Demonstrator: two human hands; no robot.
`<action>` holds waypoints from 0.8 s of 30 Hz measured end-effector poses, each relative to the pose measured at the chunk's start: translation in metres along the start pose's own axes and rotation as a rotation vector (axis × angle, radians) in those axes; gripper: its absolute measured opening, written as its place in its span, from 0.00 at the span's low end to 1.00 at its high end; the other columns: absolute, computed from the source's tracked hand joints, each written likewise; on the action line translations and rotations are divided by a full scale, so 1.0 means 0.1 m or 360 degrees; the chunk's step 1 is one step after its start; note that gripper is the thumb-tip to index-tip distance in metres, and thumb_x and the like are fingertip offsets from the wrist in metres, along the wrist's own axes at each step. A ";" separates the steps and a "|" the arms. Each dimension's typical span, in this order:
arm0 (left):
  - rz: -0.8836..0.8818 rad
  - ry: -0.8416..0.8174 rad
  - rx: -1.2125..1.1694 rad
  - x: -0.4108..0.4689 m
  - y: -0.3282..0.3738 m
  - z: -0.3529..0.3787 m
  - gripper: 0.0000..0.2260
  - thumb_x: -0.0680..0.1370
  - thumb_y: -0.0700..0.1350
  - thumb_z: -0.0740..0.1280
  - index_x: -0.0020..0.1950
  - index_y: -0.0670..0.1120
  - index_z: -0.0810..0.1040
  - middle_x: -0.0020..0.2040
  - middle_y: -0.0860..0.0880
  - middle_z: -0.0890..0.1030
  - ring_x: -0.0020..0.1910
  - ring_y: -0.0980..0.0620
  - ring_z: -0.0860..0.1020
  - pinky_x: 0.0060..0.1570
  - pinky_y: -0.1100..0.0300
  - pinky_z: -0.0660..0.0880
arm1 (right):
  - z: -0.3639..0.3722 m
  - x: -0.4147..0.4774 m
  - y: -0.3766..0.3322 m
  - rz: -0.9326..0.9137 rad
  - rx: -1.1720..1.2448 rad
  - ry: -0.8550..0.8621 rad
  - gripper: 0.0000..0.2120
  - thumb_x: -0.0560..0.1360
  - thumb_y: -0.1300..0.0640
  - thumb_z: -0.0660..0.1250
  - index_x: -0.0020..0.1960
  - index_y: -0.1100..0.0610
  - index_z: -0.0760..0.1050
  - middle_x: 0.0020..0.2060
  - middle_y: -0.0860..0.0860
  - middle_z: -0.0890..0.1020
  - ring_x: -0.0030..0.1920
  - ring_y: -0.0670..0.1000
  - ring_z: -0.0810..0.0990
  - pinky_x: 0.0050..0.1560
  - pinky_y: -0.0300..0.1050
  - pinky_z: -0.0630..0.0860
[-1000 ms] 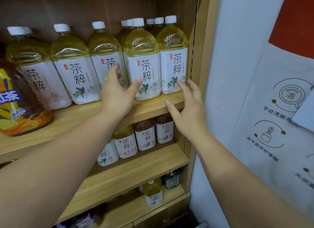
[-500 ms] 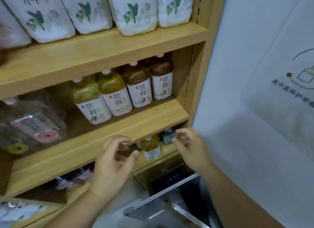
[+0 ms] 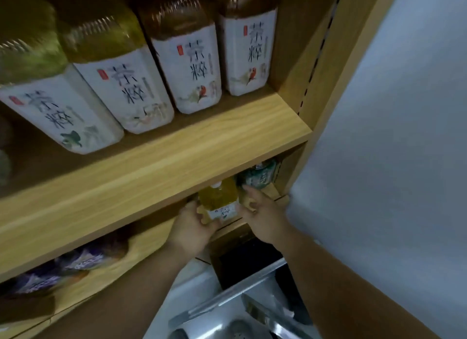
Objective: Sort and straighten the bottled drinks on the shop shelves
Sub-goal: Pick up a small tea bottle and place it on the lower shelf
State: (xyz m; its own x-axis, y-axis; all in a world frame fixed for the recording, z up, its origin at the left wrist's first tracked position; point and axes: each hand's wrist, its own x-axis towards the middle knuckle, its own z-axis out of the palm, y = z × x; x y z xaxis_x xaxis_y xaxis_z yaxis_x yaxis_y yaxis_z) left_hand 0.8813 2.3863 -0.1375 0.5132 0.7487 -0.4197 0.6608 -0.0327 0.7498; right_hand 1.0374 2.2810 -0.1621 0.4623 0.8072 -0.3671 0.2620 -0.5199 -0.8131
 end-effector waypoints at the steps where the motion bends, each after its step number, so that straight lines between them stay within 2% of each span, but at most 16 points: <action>1: -0.0020 0.0013 0.0010 0.09 -0.02 0.01 0.19 0.76 0.46 0.76 0.64 0.52 0.75 0.58 0.52 0.79 0.54 0.53 0.77 0.50 0.62 0.71 | 0.04 0.09 0.02 -0.0005 0.0043 -0.0009 0.29 0.83 0.46 0.65 0.81 0.46 0.60 0.72 0.46 0.72 0.72 0.52 0.72 0.72 0.52 0.71; 3: -0.0062 0.0033 0.0058 0.21 -0.06 0.00 0.14 0.76 0.48 0.75 0.60 0.53 0.78 0.55 0.52 0.80 0.53 0.53 0.77 0.51 0.62 0.70 | 0.12 0.25 0.07 -0.0016 0.0070 -0.0061 0.32 0.82 0.41 0.63 0.82 0.45 0.57 0.76 0.47 0.70 0.75 0.51 0.70 0.73 0.54 0.70; 5: -0.0090 0.0056 -0.0005 0.27 -0.10 -0.01 0.11 0.76 0.48 0.75 0.53 0.57 0.77 0.54 0.51 0.81 0.53 0.52 0.78 0.53 0.61 0.72 | 0.19 0.38 0.14 -0.0006 0.0108 -0.0120 0.34 0.79 0.35 0.63 0.81 0.43 0.58 0.76 0.47 0.72 0.74 0.51 0.72 0.72 0.57 0.72; 7: -0.0049 0.0064 -0.0115 0.28 -0.15 0.00 0.13 0.76 0.46 0.76 0.47 0.60 0.74 0.53 0.52 0.82 0.55 0.52 0.79 0.56 0.59 0.73 | 0.25 0.45 0.25 -0.0008 0.0201 -0.0136 0.38 0.73 0.28 0.63 0.79 0.39 0.60 0.75 0.46 0.74 0.73 0.51 0.74 0.71 0.60 0.73; 9: -0.0028 0.0084 -0.0271 0.28 -0.18 0.04 0.14 0.75 0.42 0.76 0.47 0.59 0.76 0.50 0.56 0.83 0.55 0.53 0.81 0.58 0.58 0.74 | 0.30 0.49 0.35 -0.0037 0.0276 -0.0115 0.40 0.71 0.26 0.64 0.79 0.39 0.60 0.74 0.45 0.74 0.73 0.49 0.74 0.72 0.60 0.72; 12: -0.0031 0.0109 -0.0351 0.27 -0.17 0.08 0.14 0.75 0.40 0.76 0.46 0.57 0.77 0.45 0.60 0.81 0.51 0.57 0.81 0.56 0.59 0.73 | 0.30 0.43 0.30 -0.0041 0.0323 -0.0086 0.40 0.71 0.30 0.65 0.79 0.41 0.61 0.71 0.46 0.78 0.71 0.47 0.76 0.72 0.59 0.73; 15: 0.0030 0.0115 -0.0399 0.26 -0.20 0.08 0.16 0.72 0.38 0.78 0.51 0.56 0.79 0.51 0.56 0.84 0.53 0.59 0.82 0.58 0.58 0.77 | 0.25 0.26 0.16 -0.0038 0.0346 -0.0044 0.34 0.76 0.38 0.67 0.79 0.41 0.62 0.69 0.44 0.79 0.69 0.45 0.77 0.72 0.57 0.73; 20: 0.0056 0.0043 -0.0420 0.00 -0.17 0.05 0.29 0.70 0.37 0.80 0.67 0.50 0.73 0.60 0.56 0.79 0.54 0.62 0.80 0.49 0.65 0.79 | 0.18 -0.14 0.12 -0.0084 0.0443 0.0008 0.28 0.82 0.54 0.68 0.78 0.40 0.65 0.65 0.43 0.82 0.65 0.42 0.80 0.68 0.47 0.76; 22: 0.0077 0.0030 -0.0424 -0.17 -0.13 0.04 0.31 0.69 0.36 0.81 0.66 0.51 0.72 0.60 0.55 0.79 0.54 0.60 0.80 0.48 0.64 0.81 | 0.12 -0.36 0.06 -0.0099 0.0487 0.0016 0.26 0.81 0.58 0.68 0.74 0.37 0.68 0.63 0.44 0.83 0.63 0.40 0.81 0.64 0.39 0.77; 24: 0.0087 0.0026 -0.0416 -0.36 -0.06 0.02 0.29 0.68 0.35 0.81 0.62 0.53 0.73 0.60 0.53 0.80 0.53 0.56 0.82 0.52 0.60 0.82 | 0.02 -0.58 -0.04 -0.0082 0.0475 0.0019 0.26 0.81 0.59 0.68 0.69 0.31 0.70 0.61 0.44 0.84 0.63 0.40 0.81 0.62 0.36 0.76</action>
State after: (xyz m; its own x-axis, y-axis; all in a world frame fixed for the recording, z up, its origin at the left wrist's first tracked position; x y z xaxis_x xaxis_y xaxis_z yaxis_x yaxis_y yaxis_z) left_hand 0.8596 2.3578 -0.1282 0.5341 0.7611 -0.3681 0.4673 0.0971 0.8788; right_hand 1.0079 2.2366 -0.1381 0.4653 0.8261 -0.3178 0.0257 -0.3715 -0.9281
